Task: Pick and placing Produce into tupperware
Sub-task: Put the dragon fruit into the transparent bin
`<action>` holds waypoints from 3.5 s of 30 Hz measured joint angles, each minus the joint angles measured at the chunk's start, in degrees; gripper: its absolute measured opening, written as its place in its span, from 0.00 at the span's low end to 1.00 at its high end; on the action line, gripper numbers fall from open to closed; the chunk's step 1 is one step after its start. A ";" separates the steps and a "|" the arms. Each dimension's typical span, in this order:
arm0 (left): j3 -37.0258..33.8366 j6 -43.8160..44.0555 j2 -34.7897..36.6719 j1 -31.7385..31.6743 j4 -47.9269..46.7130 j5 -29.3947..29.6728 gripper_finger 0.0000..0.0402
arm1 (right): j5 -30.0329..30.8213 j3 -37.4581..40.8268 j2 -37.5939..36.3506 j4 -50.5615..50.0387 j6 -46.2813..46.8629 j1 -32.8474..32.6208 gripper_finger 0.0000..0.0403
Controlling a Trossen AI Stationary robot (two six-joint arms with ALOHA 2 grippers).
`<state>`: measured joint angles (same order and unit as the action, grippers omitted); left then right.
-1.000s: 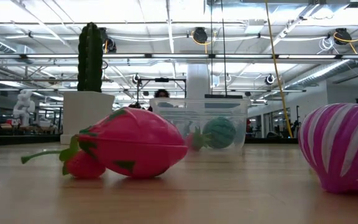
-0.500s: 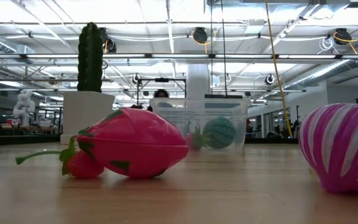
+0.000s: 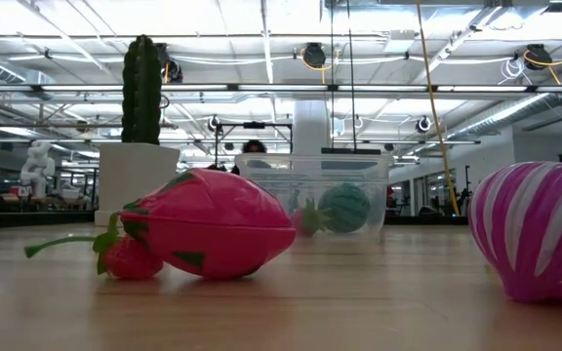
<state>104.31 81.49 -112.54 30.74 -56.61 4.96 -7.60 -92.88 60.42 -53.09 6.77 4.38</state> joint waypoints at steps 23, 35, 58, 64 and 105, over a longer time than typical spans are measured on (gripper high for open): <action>0.02 -17.09 -7.29 -2.40 3.14 -6.41 0.66 | 0.00 0.02 0.00 1.50 -0.61 0.00 0.49; 0.02 -20.20 -7.27 -2.93 6.74 -6.04 0.66 | 0.02 0.02 0.00 1.37 -0.42 0.00 0.49; 0.02 -22.31 -7.20 -2.75 6.66 -9.68 0.96 | 0.02 0.02 0.00 0.08 -0.42 0.00 0.49; 0.00 -17.72 -7.20 -2.99 -2.01 -9.80 0.98 | 0.00 0.02 0.00 0.10 -0.39 0.00 0.49; 0.07 -30.37 -18.35 -6.80 1.42 -12.60 0.98 | -0.02 0.04 5.53 3.82 -0.53 0.02 0.49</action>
<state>104.38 51.13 -130.89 23.94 -55.19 -7.64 -7.62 -92.84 65.95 -49.27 6.23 4.40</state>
